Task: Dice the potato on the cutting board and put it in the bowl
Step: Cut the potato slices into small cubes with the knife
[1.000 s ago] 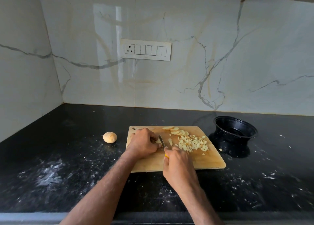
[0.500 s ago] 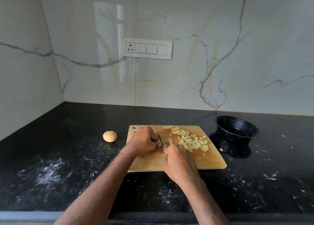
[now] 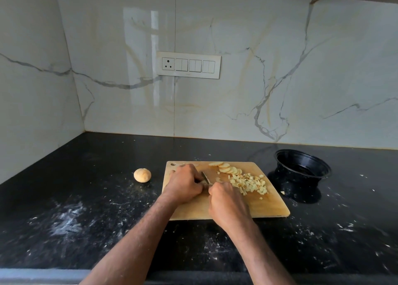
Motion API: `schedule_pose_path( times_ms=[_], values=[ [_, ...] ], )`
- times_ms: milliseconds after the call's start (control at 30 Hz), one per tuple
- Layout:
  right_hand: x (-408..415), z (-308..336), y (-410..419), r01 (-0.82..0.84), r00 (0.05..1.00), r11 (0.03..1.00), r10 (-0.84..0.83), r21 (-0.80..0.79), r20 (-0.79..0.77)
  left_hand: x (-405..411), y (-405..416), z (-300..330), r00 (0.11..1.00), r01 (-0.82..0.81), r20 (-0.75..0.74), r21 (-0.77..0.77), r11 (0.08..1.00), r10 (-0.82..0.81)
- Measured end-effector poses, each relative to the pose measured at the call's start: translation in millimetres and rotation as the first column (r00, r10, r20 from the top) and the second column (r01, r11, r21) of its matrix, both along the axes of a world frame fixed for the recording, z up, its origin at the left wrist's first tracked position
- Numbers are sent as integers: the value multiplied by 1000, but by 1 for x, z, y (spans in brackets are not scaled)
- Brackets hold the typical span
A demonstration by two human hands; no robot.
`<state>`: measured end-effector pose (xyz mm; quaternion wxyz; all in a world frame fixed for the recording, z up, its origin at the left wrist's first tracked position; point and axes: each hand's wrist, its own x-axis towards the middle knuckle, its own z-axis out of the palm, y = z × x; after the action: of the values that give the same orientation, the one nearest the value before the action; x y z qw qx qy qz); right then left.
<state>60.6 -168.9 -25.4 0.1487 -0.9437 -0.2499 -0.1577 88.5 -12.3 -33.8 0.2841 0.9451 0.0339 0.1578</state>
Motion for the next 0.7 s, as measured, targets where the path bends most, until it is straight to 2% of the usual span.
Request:
schedule_pose_path(
  times_ms=[133,300,467,700],
  values=[
    [-6,-5,-3,19,999,999,-18,-30,45,1,-1,-1,1000,-30,2,18,999,30],
    [-7,-15,-9,49,997,995,-53,87,52,0,1,-1,1000,-7,0,6,1000,7],
    [-4,-20,-13,9,999,980,-18,199,44,0,13,1,998,61,5,-85,995,-61],
    [-8,-20,-6,-22,1000,973,20,231,11,-2,13,1,998,36,46,-124,992,-31]
  ],
)
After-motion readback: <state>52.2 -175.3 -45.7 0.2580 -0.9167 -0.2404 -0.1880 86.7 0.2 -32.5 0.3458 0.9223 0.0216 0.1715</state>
